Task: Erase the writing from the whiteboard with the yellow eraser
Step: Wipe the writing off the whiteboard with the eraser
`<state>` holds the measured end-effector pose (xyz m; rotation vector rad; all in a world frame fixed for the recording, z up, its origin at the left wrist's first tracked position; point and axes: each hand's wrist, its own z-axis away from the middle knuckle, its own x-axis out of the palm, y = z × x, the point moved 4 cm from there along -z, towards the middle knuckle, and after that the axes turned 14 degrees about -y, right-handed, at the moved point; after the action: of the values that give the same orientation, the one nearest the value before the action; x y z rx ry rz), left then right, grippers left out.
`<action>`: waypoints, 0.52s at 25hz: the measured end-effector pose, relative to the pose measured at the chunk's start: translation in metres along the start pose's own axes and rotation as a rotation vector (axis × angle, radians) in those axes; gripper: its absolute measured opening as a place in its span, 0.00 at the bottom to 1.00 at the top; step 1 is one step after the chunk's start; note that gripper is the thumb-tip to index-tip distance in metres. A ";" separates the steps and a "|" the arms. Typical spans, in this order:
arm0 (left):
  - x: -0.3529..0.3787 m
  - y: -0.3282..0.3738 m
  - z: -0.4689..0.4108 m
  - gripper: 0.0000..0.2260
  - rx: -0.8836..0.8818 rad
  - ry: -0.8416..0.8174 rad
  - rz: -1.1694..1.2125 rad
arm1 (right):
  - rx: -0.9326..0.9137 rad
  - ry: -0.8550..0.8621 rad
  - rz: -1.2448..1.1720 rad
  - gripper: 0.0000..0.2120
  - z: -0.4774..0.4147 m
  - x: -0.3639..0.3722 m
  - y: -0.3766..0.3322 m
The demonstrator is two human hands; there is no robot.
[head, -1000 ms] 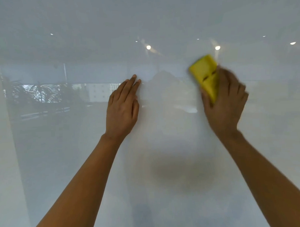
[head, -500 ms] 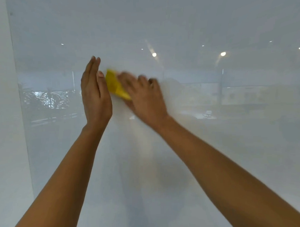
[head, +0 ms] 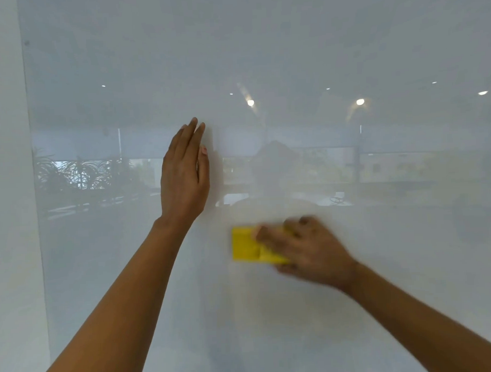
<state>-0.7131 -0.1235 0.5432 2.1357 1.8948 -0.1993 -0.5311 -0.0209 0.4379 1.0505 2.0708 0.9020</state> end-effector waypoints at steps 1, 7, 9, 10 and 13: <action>0.001 0.000 0.000 0.19 -0.004 0.006 0.004 | 0.132 0.042 0.002 0.24 -0.001 -0.008 0.031; 0.010 0.002 0.001 0.19 0.007 0.016 0.012 | 0.983 0.236 -0.039 0.25 -0.014 -0.040 0.131; 0.013 0.004 0.000 0.19 0.006 0.030 0.012 | 0.880 0.200 -0.019 0.26 -0.021 -0.034 0.111; 0.015 0.005 0.000 0.19 0.008 0.035 0.009 | 0.735 0.166 -0.002 0.26 -0.022 -0.028 0.092; 0.023 0.010 0.001 0.19 0.014 0.037 -0.013 | 0.318 0.068 -0.005 0.27 -0.003 -0.007 0.022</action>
<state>-0.7004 -0.1027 0.5372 2.1512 1.9346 -0.1775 -0.5205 -0.0177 0.4588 1.1887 2.3255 0.6248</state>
